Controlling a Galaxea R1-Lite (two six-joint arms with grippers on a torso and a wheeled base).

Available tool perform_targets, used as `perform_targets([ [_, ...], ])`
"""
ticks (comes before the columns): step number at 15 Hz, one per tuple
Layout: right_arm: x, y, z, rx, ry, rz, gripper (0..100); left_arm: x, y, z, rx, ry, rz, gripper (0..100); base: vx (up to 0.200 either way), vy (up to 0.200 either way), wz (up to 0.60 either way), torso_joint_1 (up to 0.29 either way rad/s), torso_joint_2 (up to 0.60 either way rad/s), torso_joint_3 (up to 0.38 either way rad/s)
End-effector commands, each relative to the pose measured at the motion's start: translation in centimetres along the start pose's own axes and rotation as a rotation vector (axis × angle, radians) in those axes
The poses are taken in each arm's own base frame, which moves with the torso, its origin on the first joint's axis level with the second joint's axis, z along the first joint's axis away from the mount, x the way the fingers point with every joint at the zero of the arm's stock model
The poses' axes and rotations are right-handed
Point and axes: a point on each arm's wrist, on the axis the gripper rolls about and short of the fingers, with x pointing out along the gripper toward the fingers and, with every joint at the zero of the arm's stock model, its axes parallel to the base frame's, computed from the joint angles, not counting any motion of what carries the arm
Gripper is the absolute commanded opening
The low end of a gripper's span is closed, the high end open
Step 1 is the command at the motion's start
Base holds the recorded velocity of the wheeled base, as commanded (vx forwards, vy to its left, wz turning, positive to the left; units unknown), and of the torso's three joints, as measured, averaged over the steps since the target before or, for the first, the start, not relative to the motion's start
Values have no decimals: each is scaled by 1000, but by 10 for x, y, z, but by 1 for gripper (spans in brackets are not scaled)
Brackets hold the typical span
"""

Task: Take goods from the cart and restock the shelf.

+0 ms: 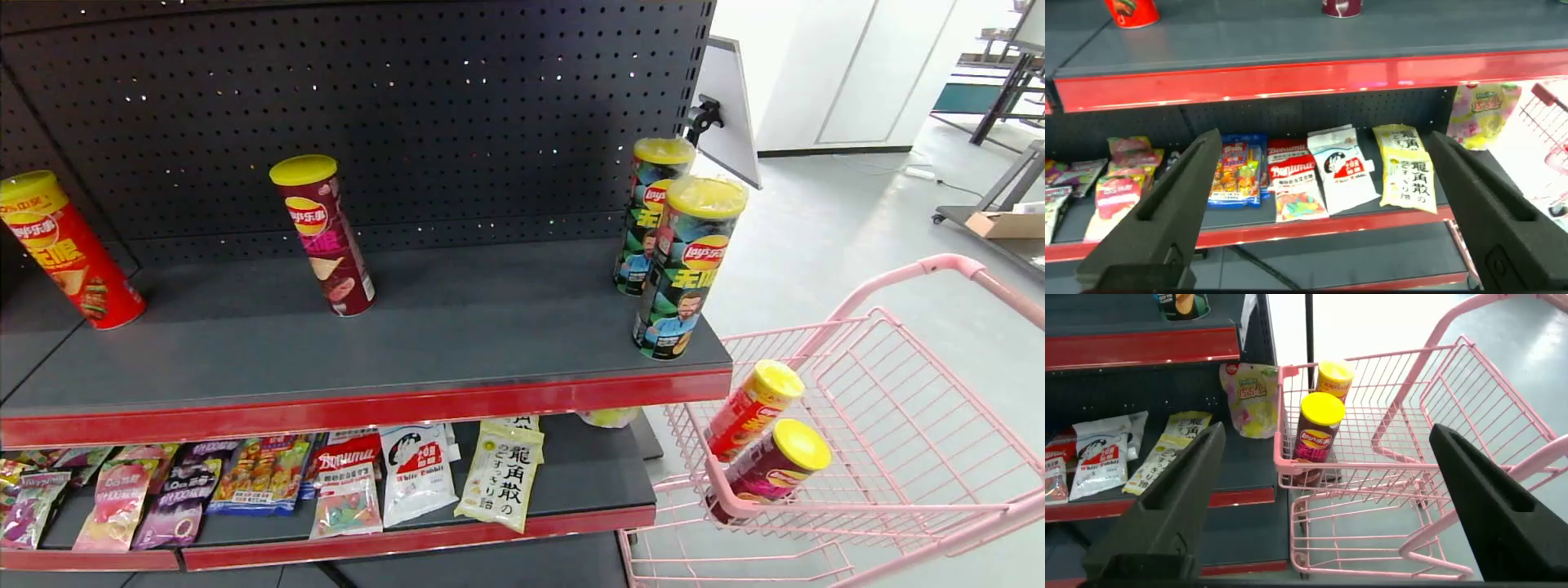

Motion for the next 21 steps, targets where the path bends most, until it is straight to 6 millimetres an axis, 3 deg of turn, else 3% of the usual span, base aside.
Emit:
perform_targets([
  [1,0,0,0,0,1,-2,100,0,0,0,0,1,0,100,0,0,-600,2,2,2],
  [7,0,0,0,1,-1,-2,100,0,0,0,0,1,0,100,0,0,-600,3,2,1],
  [13,0,0,0,3,1,0,100,0,0,0,0,1,1,100,0,0,0,-10,19,16],
  [21,0,0,0,6,-2,0,100,0,0,0,0,1,1,100,0,0,0,-146,347,197],
])
